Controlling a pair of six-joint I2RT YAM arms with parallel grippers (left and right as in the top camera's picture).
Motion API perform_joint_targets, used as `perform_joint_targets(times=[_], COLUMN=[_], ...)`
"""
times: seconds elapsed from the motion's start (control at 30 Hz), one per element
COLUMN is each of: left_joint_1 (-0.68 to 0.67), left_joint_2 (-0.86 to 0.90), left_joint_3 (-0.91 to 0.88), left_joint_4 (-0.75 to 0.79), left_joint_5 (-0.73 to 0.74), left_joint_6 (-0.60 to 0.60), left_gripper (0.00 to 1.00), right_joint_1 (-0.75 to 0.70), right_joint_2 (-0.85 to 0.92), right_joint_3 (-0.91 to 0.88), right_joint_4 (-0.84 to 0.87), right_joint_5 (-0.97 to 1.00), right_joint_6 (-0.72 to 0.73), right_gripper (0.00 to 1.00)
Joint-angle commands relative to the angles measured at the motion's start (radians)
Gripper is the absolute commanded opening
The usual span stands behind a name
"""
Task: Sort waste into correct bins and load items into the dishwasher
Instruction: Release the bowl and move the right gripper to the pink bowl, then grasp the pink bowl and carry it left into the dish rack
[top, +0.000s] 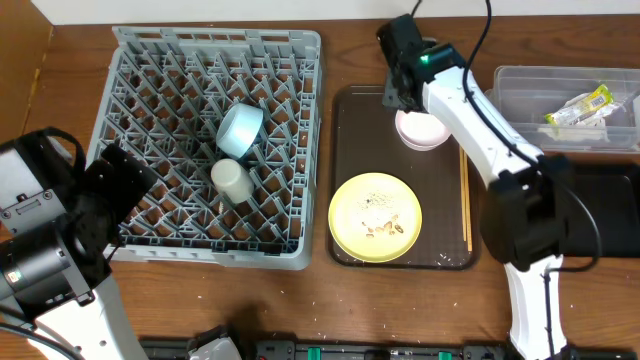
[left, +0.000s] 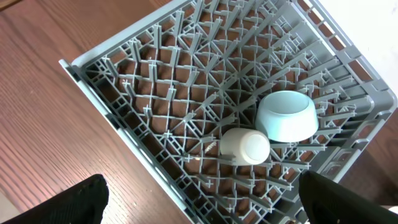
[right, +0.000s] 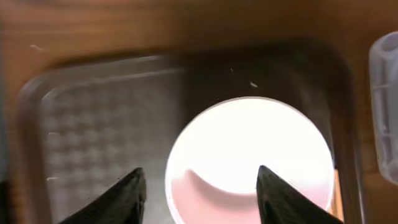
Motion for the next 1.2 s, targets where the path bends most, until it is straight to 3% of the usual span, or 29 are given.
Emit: perform_joint_targets(times=[0.0,0.13,0.3,0.57,0.7,0.83,1.03,1.17], left_joint_1=[0.005,0.005,0.004,0.004,0.005,0.005,0.005,0.005], left_joint_2=[-0.001,-0.001,-0.001,-0.001,-0.001,-0.001,-0.001,-0.001], left_joint_3=[0.006,0.006,0.006,0.006,0.006,0.006,0.006,0.006], left_joint_4=[-0.001,-0.001,-0.001,-0.001,-0.001,-0.001,-0.001,-0.001], left_joint_5=[-0.009,-0.009,-0.009,-0.009,-0.009,-0.009,-0.009,-0.009], left_joint_6=[0.005,0.005,0.005,0.005,0.005,0.005,0.005,0.005], left_gripper=[0.99,0.99,0.99,0.99,0.99,0.99,0.99,0.99], right_joint_1=[0.001,0.008,0.016,0.016,0.026,0.055,0.148,0.215], right_joint_2=[0.057,0.103,0.101,-0.06,-0.127,-0.101,0.029,0.148], right_joint_3=[-0.005,-0.005,-0.002,0.055,0.055,0.055,0.055,0.055], right_joint_4=[0.018,0.014,0.003,0.082,0.346,0.732,1.221,1.441], right_joint_5=[-0.128,-0.154,-0.151,-0.289,-0.506,-0.736,-0.724,-0.655], right_joint_6=[-0.066,-0.074,-0.04,-0.046,-0.068,-0.014,0.203,0.36], right_gripper=[0.52,0.44,0.02,0.01,0.01,0.01,0.01,0.01])
